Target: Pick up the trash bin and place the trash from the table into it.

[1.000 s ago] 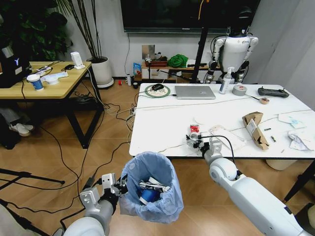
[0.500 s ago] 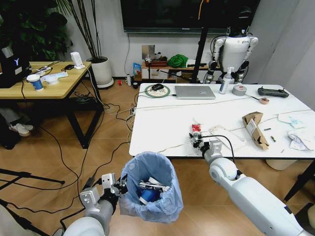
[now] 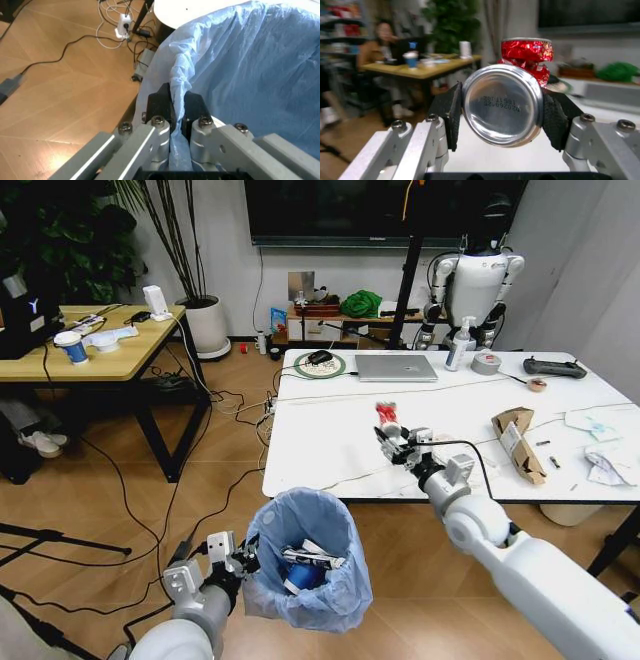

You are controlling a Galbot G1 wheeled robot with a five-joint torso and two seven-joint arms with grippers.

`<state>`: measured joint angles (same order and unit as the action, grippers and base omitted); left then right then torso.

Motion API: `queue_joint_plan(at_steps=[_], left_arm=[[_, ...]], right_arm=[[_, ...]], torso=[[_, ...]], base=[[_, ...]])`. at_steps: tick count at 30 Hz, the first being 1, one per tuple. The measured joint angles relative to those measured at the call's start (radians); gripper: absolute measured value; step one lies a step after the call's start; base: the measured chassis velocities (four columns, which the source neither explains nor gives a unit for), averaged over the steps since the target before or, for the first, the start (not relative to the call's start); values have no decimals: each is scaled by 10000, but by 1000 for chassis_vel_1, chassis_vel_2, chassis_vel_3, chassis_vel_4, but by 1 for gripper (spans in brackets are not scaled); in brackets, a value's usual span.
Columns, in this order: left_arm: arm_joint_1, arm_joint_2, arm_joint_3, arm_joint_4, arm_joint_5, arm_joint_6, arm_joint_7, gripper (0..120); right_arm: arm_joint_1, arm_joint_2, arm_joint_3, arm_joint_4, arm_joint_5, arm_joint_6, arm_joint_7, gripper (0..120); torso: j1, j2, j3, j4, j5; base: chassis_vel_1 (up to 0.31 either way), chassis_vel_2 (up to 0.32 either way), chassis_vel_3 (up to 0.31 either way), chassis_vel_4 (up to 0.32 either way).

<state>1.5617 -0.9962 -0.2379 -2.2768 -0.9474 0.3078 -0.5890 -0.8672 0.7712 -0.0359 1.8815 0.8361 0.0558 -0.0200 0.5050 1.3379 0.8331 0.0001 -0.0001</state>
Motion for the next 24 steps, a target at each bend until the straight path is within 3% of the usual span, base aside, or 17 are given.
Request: queue_joint_plan(at_steps=[11,24], left_arm=[[-77,-165,72,28,12,15,58,0],[-72,-242,2,-30,6,20,67,0]], right_arm=[[399,-1510,-1792,1535,-140,1050,-2966,45],[170,-2027,-2545,1466,-1957,1361,-3999,46]], torso=[[-1,0,0,0,1],[-1,0,2,0,1]], base=[[0,0,0,0],[0,0,0,0]])
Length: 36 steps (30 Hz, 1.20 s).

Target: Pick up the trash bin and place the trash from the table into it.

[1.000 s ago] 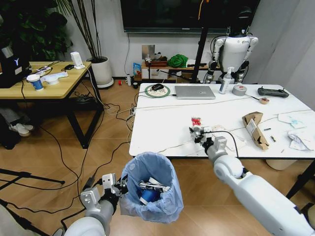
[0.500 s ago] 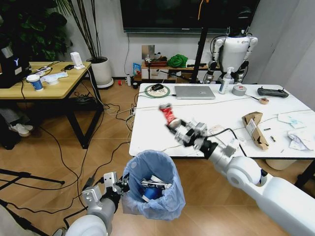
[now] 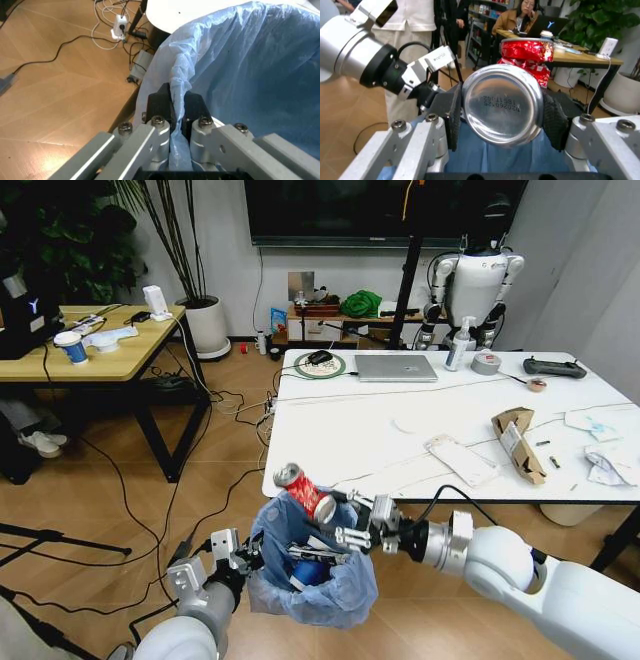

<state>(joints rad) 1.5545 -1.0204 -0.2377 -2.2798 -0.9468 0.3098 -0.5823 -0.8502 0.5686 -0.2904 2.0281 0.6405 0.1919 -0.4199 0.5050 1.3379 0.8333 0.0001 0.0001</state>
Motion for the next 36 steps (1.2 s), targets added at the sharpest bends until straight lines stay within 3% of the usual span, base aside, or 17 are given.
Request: queue_joint_plan(at_steps=[2,8,15,25,31,36], left_arm=[[-6,-16,-1,0,1,1,0,0],[23,-53,-19,2,40,4,6,0],[144,-79,-49,-11,140,8,13,0],[207,-16,-65,-23,170,9,22,0],[262,58,-78,-52,178,9,25,0],[444,135,-231,-174,227,9,27,0]], right_arm=[[6,3,0,-54,-90,15,-10,49],[-126,93,103,-278,-263,40,-72,75],[-96,612,655,-719,-179,-64,310,98],[472,1505,1444,-1763,152,-1064,2460,100],[1529,1985,1363,-3041,308,-1709,3189,100],[2948,2566,836,-5011,932,-2424,3390,100]], torso=[[0,0,0,0,-1],[0,-2,0,0,-1],[0,-2,0,0,0],[1,-2,0,-1,-1],[1,-2,1,0,-4],[1,-2,1,1,-2]], base=[[0,0,0,0],[0,0,0,0],[0,0,0,0],[0,0,0,0],[0,0,0,0],[0,0,0,0]])
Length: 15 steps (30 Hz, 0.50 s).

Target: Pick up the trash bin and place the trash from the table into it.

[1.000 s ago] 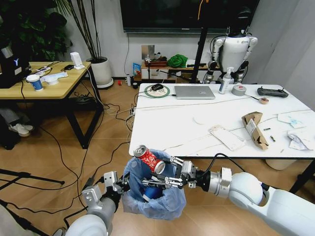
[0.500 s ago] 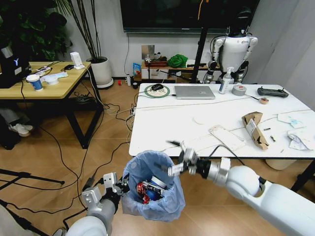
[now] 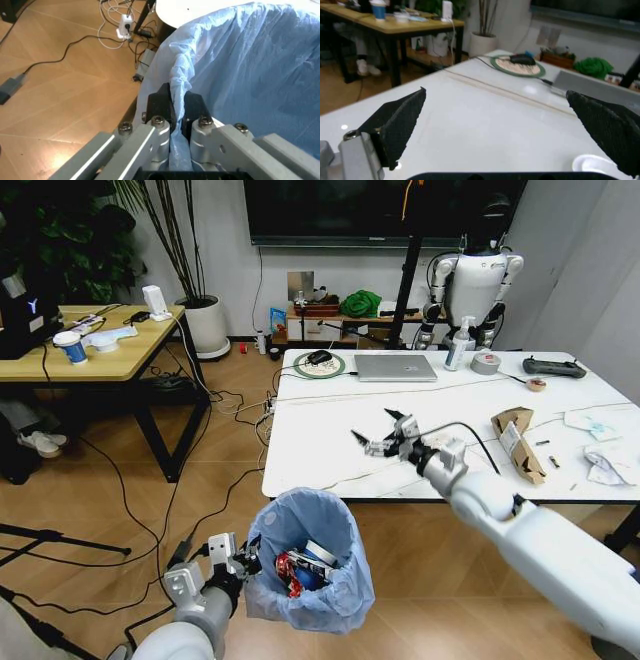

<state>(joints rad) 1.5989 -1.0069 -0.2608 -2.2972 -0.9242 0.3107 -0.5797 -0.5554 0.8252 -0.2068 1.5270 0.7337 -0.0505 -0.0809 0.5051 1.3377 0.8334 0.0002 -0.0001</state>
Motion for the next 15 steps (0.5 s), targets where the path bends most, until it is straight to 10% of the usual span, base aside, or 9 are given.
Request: queue_joint_plan(at_steps=[15], left_arm=[[646,-111,-359,-353,462,-153,68,0]], right_arm=[[2798,1020,-1731,-3993,570,-510,-898,100]], torso=[[0,0,0,-1,1]], base=[[0,0,0,0]])
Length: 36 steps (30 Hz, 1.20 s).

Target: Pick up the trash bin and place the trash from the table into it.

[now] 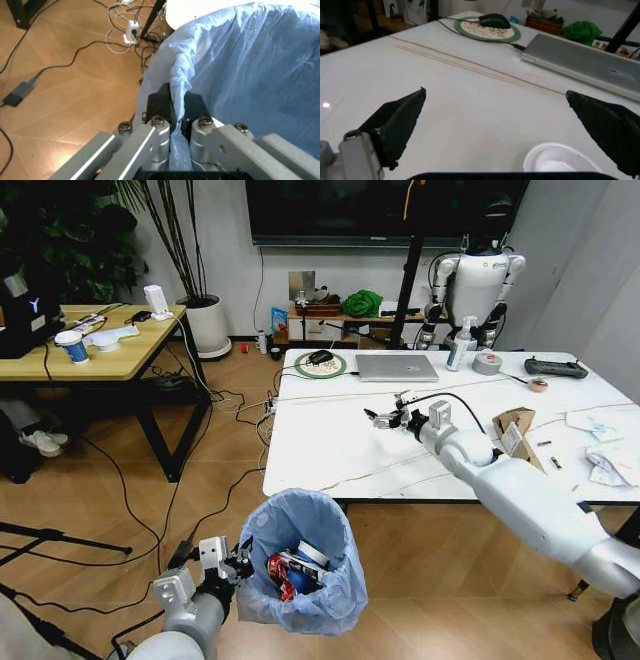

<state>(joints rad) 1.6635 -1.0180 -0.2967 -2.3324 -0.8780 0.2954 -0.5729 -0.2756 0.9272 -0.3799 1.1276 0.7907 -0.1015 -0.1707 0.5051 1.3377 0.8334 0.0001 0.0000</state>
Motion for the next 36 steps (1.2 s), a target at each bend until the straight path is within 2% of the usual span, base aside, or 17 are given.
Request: queue_joint_plan(at_steps=[8,19,26,30,31,34,36], left_arm=[[21,-25,-19,-15,54,-30,11,0],[-13,-24,-7,4,56,-39,12,0],[0,-46,-29,11,40,-64,12,0],[1,-58,-29,23,39,-66,12,0],[-3,-66,-27,33,38,-66,11,0],[-40,-75,-23,55,29,-69,9,0],[-48,-83,-21,64,27,-70,8,0]], right_arm=[[230,78,-264,-1074,206,-107,-608,100],[181,252,-493,-1566,81,-64,-903,98],[300,508,-627,-2382,-102,20,-1144,65],[322,523,-627,-2485,-143,41,-1171,56],[331,523,-626,-2550,-201,53,-1201,48],[336,516,-626,-2602,-300,79,-1234,35],[338,514,-623,-2606,-307,81,-1236,32]], torso=[[0,0,-1,-2,0],[0,2,-1,-1,0],[-1,2,-1,0,0],[-1,2,-1,-1,0],[-3,2,-2,-1,-1],[-3,2,-2,-1,-2],[-3,2,-2,-1,-1]], base=[[0,0,0,0],[0,0,0,0],[0,0,0,0],[0,0,0,0],[0,0,0,0],[0,0,0,0],[0,0,0,0]])
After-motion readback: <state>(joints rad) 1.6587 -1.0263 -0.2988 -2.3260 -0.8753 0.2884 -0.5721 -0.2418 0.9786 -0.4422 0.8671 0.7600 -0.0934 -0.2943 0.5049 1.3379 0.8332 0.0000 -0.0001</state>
